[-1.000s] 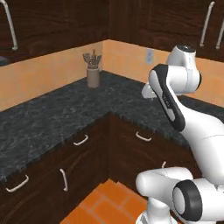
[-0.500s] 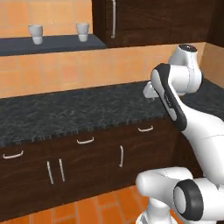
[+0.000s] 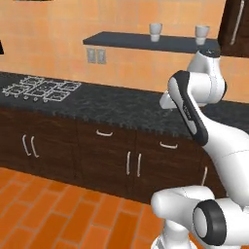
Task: Navigate to the oven.
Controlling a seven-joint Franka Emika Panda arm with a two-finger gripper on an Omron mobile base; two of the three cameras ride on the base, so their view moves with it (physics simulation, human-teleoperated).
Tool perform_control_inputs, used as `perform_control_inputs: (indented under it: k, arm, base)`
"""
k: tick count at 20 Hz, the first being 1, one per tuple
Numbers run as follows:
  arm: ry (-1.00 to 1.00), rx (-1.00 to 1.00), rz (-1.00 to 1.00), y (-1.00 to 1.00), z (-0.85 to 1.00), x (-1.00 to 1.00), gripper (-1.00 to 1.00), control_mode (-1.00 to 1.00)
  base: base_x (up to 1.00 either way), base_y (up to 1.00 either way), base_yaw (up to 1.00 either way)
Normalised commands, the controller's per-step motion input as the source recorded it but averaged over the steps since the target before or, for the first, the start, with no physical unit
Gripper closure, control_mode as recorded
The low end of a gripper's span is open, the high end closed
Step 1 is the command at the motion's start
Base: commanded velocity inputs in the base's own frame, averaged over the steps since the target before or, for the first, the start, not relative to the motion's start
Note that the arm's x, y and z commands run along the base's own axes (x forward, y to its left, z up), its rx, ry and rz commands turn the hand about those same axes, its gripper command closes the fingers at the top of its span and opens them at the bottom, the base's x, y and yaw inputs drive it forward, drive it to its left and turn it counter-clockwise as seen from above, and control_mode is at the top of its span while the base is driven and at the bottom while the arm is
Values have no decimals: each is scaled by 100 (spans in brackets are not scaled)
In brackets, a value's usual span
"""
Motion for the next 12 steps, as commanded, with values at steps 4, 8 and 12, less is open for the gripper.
perform_control_inputs:
  k: [4, 8, 12]
  arm:
    - [0, 0, 0, 0, 0, 0, -100, 100]
    - [0, 0, 0, 0, 0, 0, -100, 100]
    - [0, 0, 0, 0, 0, 0, -100, 100]
  base:
    - [0, 20, 92]
    - [0, 17, 91]
    - [0, 20, 89]
